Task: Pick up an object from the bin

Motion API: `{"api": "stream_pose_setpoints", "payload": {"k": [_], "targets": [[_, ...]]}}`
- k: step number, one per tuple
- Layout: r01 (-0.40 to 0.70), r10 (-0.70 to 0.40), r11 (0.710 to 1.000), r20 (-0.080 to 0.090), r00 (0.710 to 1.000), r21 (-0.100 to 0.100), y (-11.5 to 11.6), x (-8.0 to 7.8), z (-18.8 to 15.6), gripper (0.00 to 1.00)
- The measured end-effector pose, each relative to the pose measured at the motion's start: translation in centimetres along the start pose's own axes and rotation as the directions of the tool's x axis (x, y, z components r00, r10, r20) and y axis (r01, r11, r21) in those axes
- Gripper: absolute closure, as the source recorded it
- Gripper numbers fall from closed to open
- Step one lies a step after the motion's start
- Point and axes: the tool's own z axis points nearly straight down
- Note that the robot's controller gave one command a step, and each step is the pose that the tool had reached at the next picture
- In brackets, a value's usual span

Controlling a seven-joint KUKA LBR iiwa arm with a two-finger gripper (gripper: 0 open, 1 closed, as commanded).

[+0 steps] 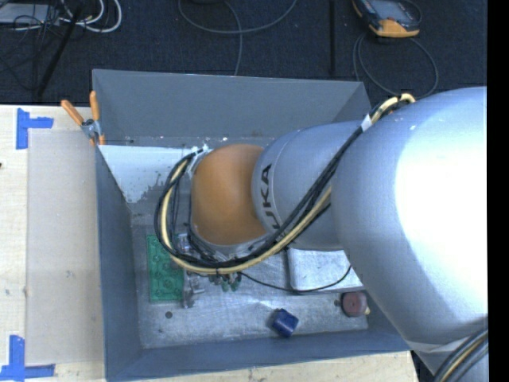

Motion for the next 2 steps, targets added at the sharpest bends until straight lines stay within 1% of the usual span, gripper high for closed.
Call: {"api": "stream_pose_setpoints", "payload": {"k": [1,2], "targets": [[-0.073,0.073,0.997,0.005,0.997,-0.002,-0.5,-0.5,-11.8,1.0],[0.239,-0.239,0.971,0.005,0.971,0.001,-6.8,-0.3,-24.6,1.0]]}}
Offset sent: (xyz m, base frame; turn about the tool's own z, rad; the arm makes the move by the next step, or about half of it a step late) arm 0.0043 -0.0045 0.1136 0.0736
